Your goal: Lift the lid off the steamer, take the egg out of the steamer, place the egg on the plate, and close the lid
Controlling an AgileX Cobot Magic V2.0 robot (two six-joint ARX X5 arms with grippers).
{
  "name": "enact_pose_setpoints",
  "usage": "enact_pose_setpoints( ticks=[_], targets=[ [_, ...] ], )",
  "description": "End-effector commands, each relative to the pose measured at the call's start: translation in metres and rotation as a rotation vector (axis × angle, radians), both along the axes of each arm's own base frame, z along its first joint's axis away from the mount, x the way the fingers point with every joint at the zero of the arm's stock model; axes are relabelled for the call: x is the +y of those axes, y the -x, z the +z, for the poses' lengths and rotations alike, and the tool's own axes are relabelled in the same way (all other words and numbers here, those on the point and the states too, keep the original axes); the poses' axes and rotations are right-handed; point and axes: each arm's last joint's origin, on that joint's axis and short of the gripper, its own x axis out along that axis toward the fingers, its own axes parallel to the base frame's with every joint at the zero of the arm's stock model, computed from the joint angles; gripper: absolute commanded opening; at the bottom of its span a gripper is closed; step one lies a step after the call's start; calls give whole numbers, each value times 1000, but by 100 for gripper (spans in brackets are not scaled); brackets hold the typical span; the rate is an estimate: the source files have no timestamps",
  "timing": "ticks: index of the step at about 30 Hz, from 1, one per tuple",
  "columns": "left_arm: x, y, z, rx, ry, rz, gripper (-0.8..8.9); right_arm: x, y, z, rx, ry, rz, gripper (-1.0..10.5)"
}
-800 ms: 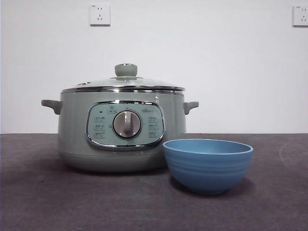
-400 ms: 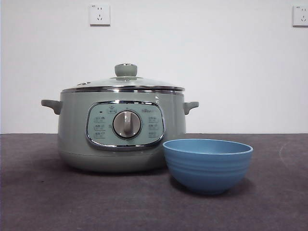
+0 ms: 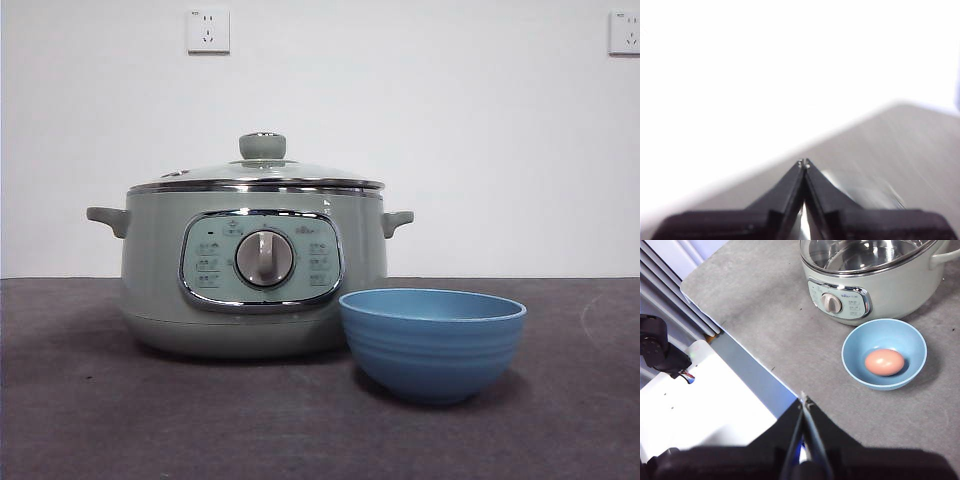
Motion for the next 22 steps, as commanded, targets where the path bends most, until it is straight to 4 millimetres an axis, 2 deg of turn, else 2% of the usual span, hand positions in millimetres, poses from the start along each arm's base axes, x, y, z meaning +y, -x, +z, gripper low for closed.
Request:
enact_pose_setpoints(
  ticks=[1, 4, 9, 15, 22],
  targets=[
    [8, 2, -20, -122, 13, 51, -3, 0, 0, -1, -3, 3, 3, 2],
    [16, 8, -53, -164, 16, 112, -3, 0, 0, -1, -3, 4, 3, 2],
    [28, 16, -122, -116, 9, 304, -3, 0, 0, -1, -3, 3, 3, 2],
    [32, 22, -193, -35, -8, 341, -3, 0, 0, -1, -3, 4, 3, 2],
    [33, 24, -246, 31, 1, 350, -3, 0, 0, -1, -4, 4, 3, 2]
  ],
)
